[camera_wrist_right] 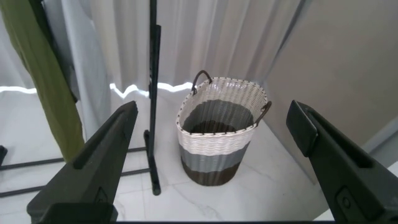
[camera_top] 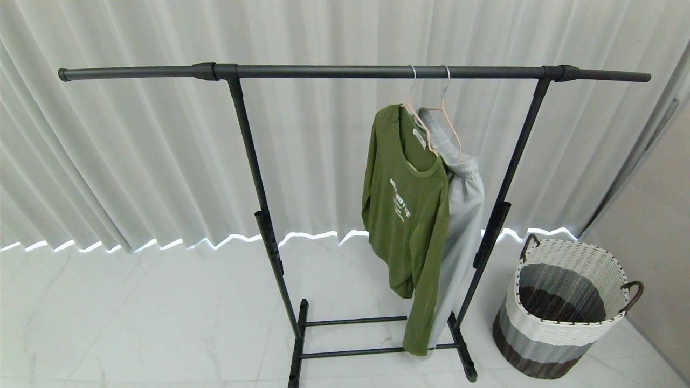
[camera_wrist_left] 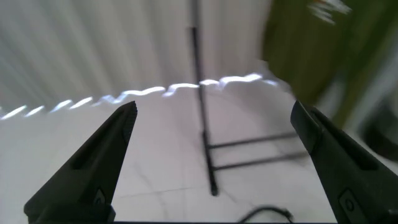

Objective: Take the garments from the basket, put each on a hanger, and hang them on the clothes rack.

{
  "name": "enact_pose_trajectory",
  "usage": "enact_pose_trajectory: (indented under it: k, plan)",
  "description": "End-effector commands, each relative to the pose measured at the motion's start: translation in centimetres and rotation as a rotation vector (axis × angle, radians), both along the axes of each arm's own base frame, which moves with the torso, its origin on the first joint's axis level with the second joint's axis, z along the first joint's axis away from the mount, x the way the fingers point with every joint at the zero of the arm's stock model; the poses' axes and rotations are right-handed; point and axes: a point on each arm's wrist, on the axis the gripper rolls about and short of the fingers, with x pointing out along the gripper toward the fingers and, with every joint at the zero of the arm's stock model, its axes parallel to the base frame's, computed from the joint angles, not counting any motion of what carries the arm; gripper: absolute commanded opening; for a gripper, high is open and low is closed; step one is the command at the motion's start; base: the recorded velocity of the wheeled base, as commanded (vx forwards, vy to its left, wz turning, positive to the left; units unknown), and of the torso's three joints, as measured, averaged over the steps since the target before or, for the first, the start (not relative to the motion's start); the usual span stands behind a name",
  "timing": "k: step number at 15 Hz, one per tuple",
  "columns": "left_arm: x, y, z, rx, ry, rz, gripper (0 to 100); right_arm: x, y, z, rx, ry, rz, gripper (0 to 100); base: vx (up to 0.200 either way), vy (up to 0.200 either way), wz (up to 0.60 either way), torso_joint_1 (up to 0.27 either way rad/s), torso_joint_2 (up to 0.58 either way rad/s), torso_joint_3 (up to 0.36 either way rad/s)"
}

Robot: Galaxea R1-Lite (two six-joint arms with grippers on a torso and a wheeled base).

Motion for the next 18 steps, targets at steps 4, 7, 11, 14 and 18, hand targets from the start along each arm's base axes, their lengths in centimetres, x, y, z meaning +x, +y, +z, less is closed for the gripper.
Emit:
enact_pose_trajectory:
  k: [4,7,11,14,18]
  plan:
    - [-0.27,-0.01,-0.29,-0.036,-0.023,0.003,100,0.01,-0.01,0.01,0.001,0.001,-0.003,100,0.0,0.0,0.0,0.0,0.0,0.0]
    - [-0.27,-0.01,-0.29,-0.049,-0.022,0.004,100,0.02,0.04,0.0,0.0,0.003,0.018,100,0.0,0.0,0.0,0.0,0.0,0.0]
    - [-0.27,-0.01,-0.29,-0.049,-0.022,0.004,100,0.06,0.24,-0.68,0.043,0.065,0.11,100,0.0,0.0,0.0,0.0,0.0,0.0]
    - [-0.27,-0.01,-0.29,-0.049,-0.022,0.005,100,0.06,0.24,-0.68,0.08,0.062,0.11,100,0.0,0.0,0.0,0.0,0.0,0.0]
    - [-0.27,-0.01,-0.29,-0.049,-0.022,0.004,100,0.06,0.24,-0.68,0.095,0.06,0.109,100,0.0,0.0,0.0,0.0,0.0,0.0]
